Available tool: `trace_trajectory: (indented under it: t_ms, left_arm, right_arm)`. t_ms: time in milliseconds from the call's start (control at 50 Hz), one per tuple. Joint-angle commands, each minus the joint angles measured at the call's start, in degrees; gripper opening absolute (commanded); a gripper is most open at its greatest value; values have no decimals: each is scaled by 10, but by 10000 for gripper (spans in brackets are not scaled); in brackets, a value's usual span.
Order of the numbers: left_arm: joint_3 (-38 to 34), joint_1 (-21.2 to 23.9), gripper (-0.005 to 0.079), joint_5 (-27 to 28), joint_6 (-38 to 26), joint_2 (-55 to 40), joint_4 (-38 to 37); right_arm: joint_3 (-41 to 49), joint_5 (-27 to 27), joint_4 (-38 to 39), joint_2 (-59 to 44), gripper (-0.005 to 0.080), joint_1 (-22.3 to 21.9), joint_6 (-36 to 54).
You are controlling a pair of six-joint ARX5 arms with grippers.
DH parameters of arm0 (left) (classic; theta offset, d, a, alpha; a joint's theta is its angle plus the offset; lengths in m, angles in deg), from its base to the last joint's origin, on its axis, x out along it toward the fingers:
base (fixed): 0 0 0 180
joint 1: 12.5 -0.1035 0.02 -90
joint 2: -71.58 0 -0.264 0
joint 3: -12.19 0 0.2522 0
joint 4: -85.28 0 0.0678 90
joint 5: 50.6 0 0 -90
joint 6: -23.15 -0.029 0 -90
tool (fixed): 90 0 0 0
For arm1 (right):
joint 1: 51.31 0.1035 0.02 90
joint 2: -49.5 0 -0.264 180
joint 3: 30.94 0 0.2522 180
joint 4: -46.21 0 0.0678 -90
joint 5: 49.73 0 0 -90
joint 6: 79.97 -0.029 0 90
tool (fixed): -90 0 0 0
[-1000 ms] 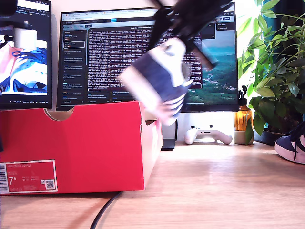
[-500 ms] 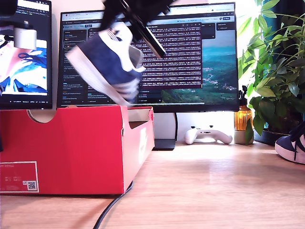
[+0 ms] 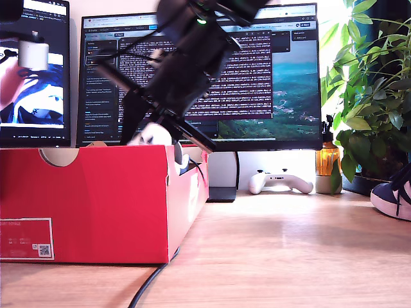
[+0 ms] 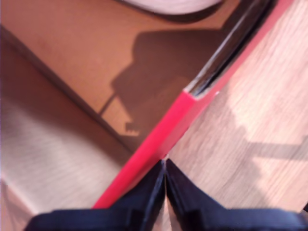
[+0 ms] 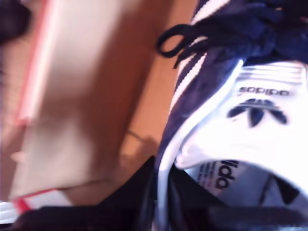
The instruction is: Pack the blue shoes by picking the first shoe and placing it inside the red shoebox, left side, then picking and rotating the second shoe and placing it in the shoebox
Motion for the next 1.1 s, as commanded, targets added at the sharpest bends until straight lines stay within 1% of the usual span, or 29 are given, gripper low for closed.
trace_trajectory:
  t_ms: [0,100,240,300,440,520,760,880,1080]
  left_arm:
    - [-5,2,-18,0,2,-1,2]
    - [-5,2,-18,0,8,-1,0]
    - [-5,2,-18,0,18,-1,0]
    - [-5,2,-18,-2,18,-1,0]
    - [-5,2,-18,-3,19,-1,-1]
    - [-5,2,-18,-3,21,-1,-1]
    - [-5,2,-18,-3,21,-1,6]
    - [-5,2,-18,-3,21,-1,11]
    - [-5,2,-18,-3,21,-1,13]
  right_arm:
    - [-15,-10,-6,27,-13,-24,7]
    - [-15,-13,-47,28,-13,-39,19]
    - [-15,-43,-92,32,-13,-53,38]
    - [-15,-54,-99,36,-13,-57,48]
    - [-15,-57,-109,42,-13,-57,48]
    - [-15,-73,-120,46,-13,-49,49]
    - [-22,-64,-85,47,-13,-19,49]
    - [-25,-63,-55,47,-13,-2,48]
    - [-25,-64,-26,47,-13,12,47]
